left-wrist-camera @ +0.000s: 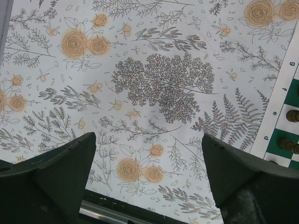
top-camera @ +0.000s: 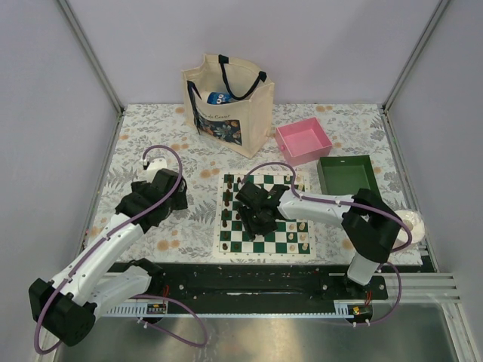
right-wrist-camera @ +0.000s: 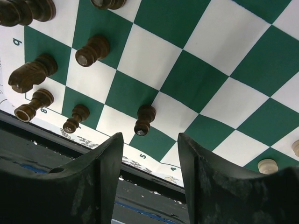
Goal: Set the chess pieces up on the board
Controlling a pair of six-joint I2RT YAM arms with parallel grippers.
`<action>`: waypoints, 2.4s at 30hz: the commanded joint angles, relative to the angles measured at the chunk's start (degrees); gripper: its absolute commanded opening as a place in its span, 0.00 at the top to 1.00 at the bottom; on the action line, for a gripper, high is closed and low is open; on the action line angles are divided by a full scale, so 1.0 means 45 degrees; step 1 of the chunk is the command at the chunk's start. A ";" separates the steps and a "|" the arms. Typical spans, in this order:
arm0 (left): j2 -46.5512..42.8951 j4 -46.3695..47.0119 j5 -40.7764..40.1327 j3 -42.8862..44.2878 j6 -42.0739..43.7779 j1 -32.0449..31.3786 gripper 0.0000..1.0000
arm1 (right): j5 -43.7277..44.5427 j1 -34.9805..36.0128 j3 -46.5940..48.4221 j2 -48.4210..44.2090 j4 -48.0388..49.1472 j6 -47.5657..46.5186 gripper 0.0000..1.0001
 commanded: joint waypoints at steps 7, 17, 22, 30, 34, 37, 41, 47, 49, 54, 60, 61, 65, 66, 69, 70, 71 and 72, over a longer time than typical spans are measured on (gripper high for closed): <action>0.0075 0.0261 -0.0496 0.0326 0.0161 0.0052 0.01 | -0.0102 0.0143 0.0751 0.0319 -0.0055 -0.0239 0.48; 0.0172 0.0281 -0.0515 0.0327 0.0161 0.0072 0.01 | -0.0219 0.0143 0.0907 0.0592 0.0024 -0.0278 0.57; 0.0231 0.0281 -0.0496 0.0346 0.0180 0.0072 0.01 | -0.0277 0.0143 0.0927 0.0631 0.0043 -0.0298 0.59; 0.0212 0.0281 -0.0515 0.0365 0.0161 0.0052 0.01 | -0.0414 0.0143 0.0946 0.0670 0.0121 -0.0434 0.66; 0.0192 0.0261 -0.0535 0.0327 0.0161 0.0072 0.01 | -0.0414 0.0162 0.1005 0.0632 0.0199 -0.0493 0.73; 0.0192 0.0281 -0.0515 0.0327 0.0141 0.0072 0.01 | -0.0394 0.0162 0.1063 0.0592 0.0219 -0.0551 0.80; 0.0212 0.0242 -0.0496 0.0346 0.0180 0.0072 0.01 | -0.0414 0.0162 0.1278 0.0553 0.0277 -0.0591 0.87; 0.0134 0.0261 -0.0515 0.0327 0.0141 0.0072 0.01 | -0.0589 0.0280 0.1805 0.0748 0.0297 -0.0825 0.87; 0.0134 0.0261 -0.0535 0.0327 0.0161 0.0072 0.01 | -0.0687 0.0377 0.2078 0.0943 0.0258 -0.0903 0.87; 0.0134 0.0261 -0.0554 0.0327 0.0141 0.0072 0.01 | -0.0746 0.0650 0.2489 0.1373 0.0160 -0.0962 0.86; 0.0114 0.0242 -0.0554 0.0327 0.0141 0.0072 0.01 | -0.0668 0.0807 0.2665 0.1686 0.0102 -0.1001 0.86; 0.0095 0.0261 -0.0554 0.0327 0.0141 0.0072 0.01 | -0.0687 0.0826 0.2684 0.1725 0.0102 -0.1020 0.85; 0.0095 0.0261 -0.0574 0.0326 0.0122 0.0091 0.01 | -0.0570 0.0826 0.2646 0.1784 0.0121 -0.1001 0.85; 0.0114 0.0261 -0.0593 0.0327 0.0122 0.0072 0.01 | -0.0551 0.0826 0.2645 0.1803 0.0141 -0.1020 0.85; 0.0134 0.0261 -0.0574 0.0327 0.0122 0.0072 0.01 | -0.0492 0.0827 0.2665 0.1861 0.0180 -0.1020 0.85; 0.0134 0.0242 -0.0593 0.0327 0.0122 0.0091 0.01 | -0.0395 0.0846 0.2684 0.1862 0.0199 -0.1001 0.85; 0.0114 0.0242 -0.0593 0.0327 0.0141 0.0072 0.01 | -0.0298 0.0846 0.2665 0.1862 0.0180 -0.0981 0.84; 0.0133 0.0261 -0.0593 0.0327 0.0122 0.0072 0.01 | -0.0239 0.0846 0.2684 0.1862 0.0199 -0.0981 0.84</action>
